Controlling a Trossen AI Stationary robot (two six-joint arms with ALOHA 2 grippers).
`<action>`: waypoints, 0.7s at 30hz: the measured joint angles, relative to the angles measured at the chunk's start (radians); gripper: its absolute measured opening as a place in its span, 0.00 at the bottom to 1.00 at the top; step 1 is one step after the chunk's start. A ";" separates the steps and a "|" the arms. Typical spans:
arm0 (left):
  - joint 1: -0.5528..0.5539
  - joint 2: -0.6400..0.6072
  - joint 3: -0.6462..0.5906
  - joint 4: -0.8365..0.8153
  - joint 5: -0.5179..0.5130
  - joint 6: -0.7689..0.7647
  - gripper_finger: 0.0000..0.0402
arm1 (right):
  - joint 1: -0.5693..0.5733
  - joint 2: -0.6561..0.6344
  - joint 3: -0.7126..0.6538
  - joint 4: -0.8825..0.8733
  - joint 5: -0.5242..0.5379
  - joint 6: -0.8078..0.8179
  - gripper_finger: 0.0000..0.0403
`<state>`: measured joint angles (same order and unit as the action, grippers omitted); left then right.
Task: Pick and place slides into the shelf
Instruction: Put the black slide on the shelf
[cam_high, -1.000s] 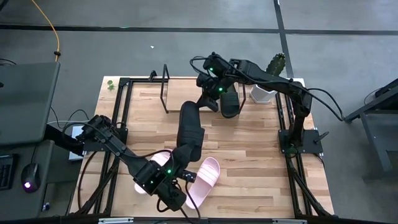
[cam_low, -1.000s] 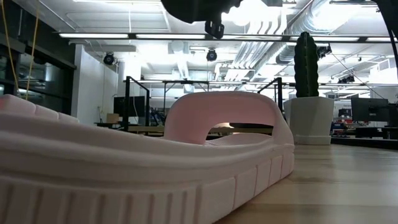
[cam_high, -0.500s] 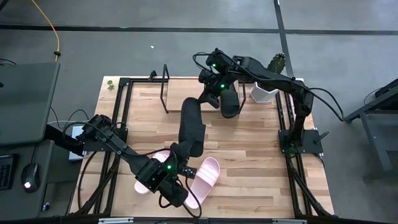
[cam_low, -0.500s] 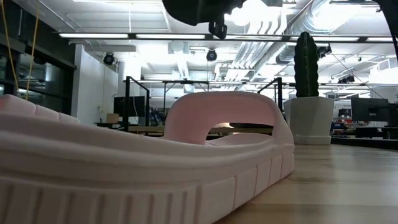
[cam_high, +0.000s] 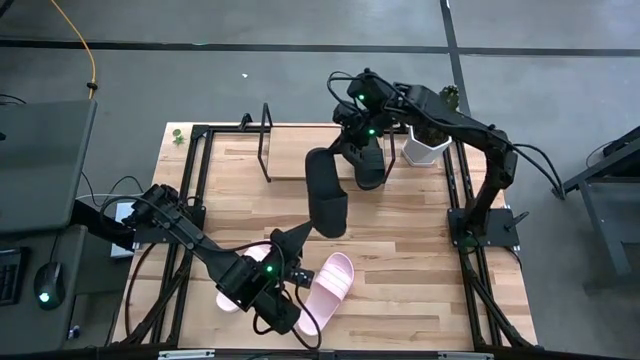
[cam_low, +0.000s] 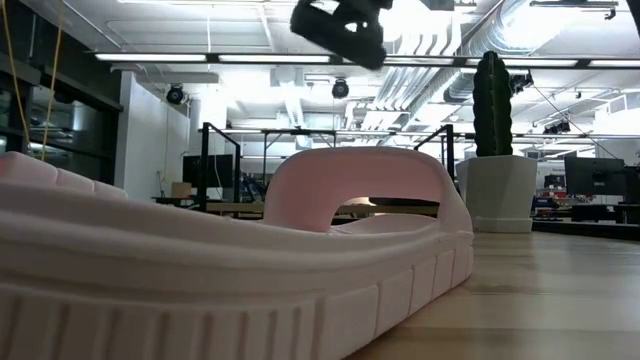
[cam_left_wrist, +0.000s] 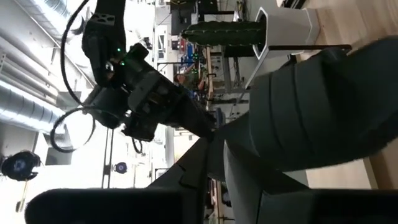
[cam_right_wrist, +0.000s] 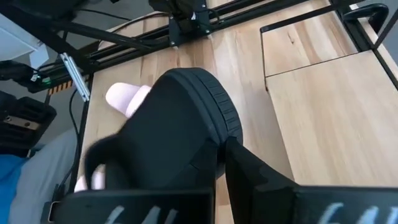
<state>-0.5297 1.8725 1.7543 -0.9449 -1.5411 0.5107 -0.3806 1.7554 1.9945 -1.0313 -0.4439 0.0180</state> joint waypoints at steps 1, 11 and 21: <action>0.000 0.000 0.000 0.000 0.001 -0.002 0.12 | 0.000 -0.005 0.000 -0.001 0.000 0.000 0.00; 0.000 -0.016 0.000 -0.009 -0.029 -0.077 0.24 | -0.014 -0.016 0.000 -0.052 0.061 -0.017 0.00; 0.033 -0.131 0.001 -0.012 -0.032 -0.075 0.50 | -0.115 -0.013 0.000 -0.059 0.021 -0.010 0.00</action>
<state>-0.4969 1.7411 1.7550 -0.9572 -1.5736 0.4359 -0.4951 1.7420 1.9945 -1.0904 -0.4231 0.0078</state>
